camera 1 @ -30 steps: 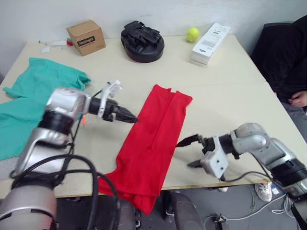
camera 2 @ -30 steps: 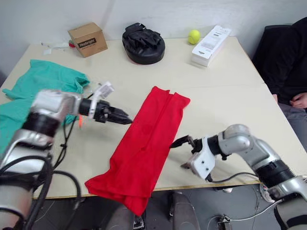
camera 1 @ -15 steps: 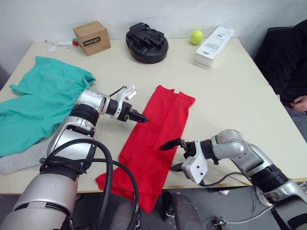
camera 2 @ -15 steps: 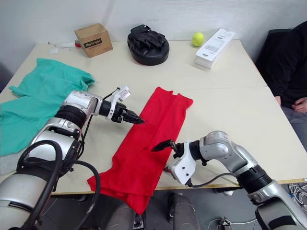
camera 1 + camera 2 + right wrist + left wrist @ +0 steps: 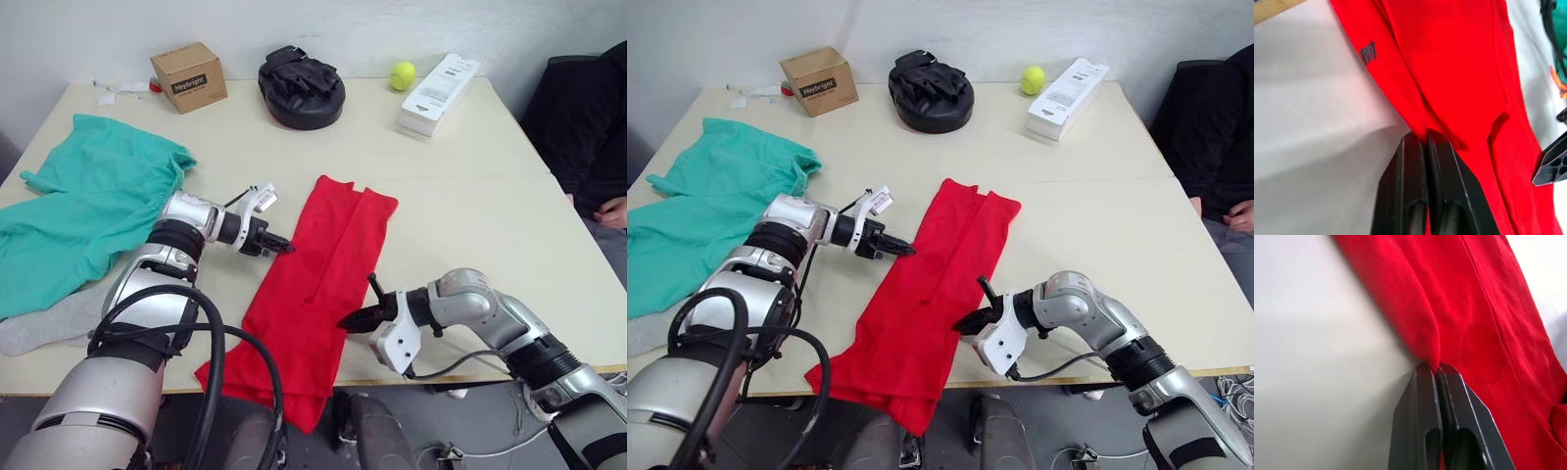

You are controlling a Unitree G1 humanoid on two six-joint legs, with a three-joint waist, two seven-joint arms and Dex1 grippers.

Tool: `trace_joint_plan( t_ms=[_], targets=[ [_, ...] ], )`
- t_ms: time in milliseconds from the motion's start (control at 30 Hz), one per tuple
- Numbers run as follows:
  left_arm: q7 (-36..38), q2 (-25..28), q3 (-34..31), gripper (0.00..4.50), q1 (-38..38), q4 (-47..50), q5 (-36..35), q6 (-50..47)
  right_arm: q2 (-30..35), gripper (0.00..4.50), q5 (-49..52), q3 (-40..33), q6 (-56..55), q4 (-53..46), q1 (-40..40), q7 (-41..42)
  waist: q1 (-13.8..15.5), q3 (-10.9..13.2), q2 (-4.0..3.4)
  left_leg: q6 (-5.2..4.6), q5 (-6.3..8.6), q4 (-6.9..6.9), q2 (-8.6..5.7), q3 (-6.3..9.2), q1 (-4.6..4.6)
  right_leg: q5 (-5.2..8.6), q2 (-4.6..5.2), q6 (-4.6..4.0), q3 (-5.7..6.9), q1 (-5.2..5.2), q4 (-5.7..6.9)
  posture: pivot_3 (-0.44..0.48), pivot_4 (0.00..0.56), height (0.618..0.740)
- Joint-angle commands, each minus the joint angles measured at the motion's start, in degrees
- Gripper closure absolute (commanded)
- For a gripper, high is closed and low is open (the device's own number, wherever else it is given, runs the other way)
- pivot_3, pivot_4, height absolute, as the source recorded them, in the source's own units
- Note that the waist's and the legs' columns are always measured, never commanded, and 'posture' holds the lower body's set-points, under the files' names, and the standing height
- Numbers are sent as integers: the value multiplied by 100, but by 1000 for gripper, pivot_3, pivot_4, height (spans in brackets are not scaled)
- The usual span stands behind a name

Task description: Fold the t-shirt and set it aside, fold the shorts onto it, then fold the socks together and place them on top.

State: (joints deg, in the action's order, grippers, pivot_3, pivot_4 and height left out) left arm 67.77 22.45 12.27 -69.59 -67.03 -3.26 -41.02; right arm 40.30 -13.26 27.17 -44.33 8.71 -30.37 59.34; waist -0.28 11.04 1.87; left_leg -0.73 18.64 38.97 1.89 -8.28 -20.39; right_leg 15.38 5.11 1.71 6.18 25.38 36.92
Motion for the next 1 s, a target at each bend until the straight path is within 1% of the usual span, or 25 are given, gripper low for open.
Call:
trace_joint_plan(
  t_ms=[33, 100, 167, 233, 300, 367, 400, 467, 567, 667, 767, 867, 967, 1000],
  targets=[
    [6, 218, 57, 4500, 345, 222, 193, -186, 212, 4464, 116, -85, -414, 203, -152, 23, -6, 0, 0, 0, 0, 0, 0, 0, 0, 0, 0, 0, 0, 0, 0, 0, 150, 740],
    [-18, 371, -16, 4500, 499, 521, 147, -382, 287, 4464, 165, -61, -697, 413, -266, 51, -40, 0, 0, 2, 1, -1, 1, -1, 1, 0, -1, 0, -1, 0, 0, 0, 150, 740],
    [-308, 551, -171, 4500, 829, 1199, 101, -453, 282, 4464, 185, -42, -982, 736, -458, 32, -99, 0, 0, 2, 1, -2, 3, -1, 1, 0, -1, 0, 0, 1, 1, 0, 150, 740],
    [-436, 720, -378, 4500, 1252, 2225, -95, -1053, 209, 4464, 126, -20, -1265, 1152, -691, -37, -154, 0, 0, 3, 1, -3, 4, -2, 4, 1, -1, -1, -3, 0, 6, 0, 150, 740],
    [-576, 883, -633, 4500, 1889, 3679, -390, -1878, 129, 4464, -106, 40, -1667, 1685, -969, -160, -203, 0, -1, 6, 0, -5, 10, -5, 7, 2, -2, -4, -6, 1, 8, 0, 150, 740],
    [-881, 985, -862, 4500, 2548, 4990, -592, -2480, 78, 4464, -322, 121, -2068, 2144, -1204, -282, -230, 0, -1, 11, 2, -11, 13, -8, 11, 6, -4, -10, -14, 5, 14, 0, 150, 740],
    [-1081, 994, -1015, 4500, 2855, 5517, -653, -2670, 46, 4464, -336, 181, -2226, 2324, -1299, -295, -236, 0, -1, 12, 3, -11, 15, -5, 11, 8, -5, -13, -12, 5, 14, 0, 150, 740],
    [-1560, 914, -1387, 4500, 3262, 6163, -712, -2856, -38, 4464, -259, 305, -2441, 2577, -1442, -299, -221, 1, -1, 15, 4, -13, 18, -5, 10, 10, -6, -16, -12, 7, 13, 0, 150, 740],
    [-2198, 756, -1904, 4500, 3513, 6590, -792, -3096, -139, 4464, -155, 517, -2744, 2709, -1551, -283, -162, 0, -1, 15, 4, -1, 19, -4, 9, 10, -6, -17, -13, 5, 15, 0, 150, 740],
    [-2616, 637, -2239, 4500, 3628, 6923, -920, -3275, -225, 4464, -151, 702, -2997, 2813, -1640, -316, -146, 0, -1, 15, 4, 4, 19, -4, 10, 10, -5, -17, -15, 5, 21, 0, 150, 740],
    [-2868, 512, -2429, 4500, 3706, 7220, -1126, -3336, -373, 4464, -163, 864, -3151, 2893, -1731, -385, -139, 0, -1, 16, 5, 2, 19, -4, 9, 10, -5, -16, -14, 5, 21, 0, 150, 740],
    [-2977, 489, -2437, 4500, 3742, 7215, -1296, -3293, -484, 4464, -85, 913, -3063, 3021, -1818, -432, -137, 0, -1, 17, 5, 2, 19, -4, 9, 10, -5, -17, -13, 5, 20, 0, 150, 740],
    [-2967, 613, -2404, 3851, 3793, 7130, -1436, -3160, -452, 3851, 263, 954, -2751, 2959, -1809, -260, -135, 0, -1, 17, 6, 1, 19, -4, 9, 10, -5, -17, -13, 5, 19, 0, 150, 740],
    [-2914, 699, -2356, 3534, 3835, 7160, -1460, -3037, -413, 3498, 342, 950, -2738, 2900, -1787, -247, -138, 0, -1, 17, 6, 1, 19, -4, 9, 10, -5, -17, -13, 5, 19, 0, 150, 740]
  ],
)
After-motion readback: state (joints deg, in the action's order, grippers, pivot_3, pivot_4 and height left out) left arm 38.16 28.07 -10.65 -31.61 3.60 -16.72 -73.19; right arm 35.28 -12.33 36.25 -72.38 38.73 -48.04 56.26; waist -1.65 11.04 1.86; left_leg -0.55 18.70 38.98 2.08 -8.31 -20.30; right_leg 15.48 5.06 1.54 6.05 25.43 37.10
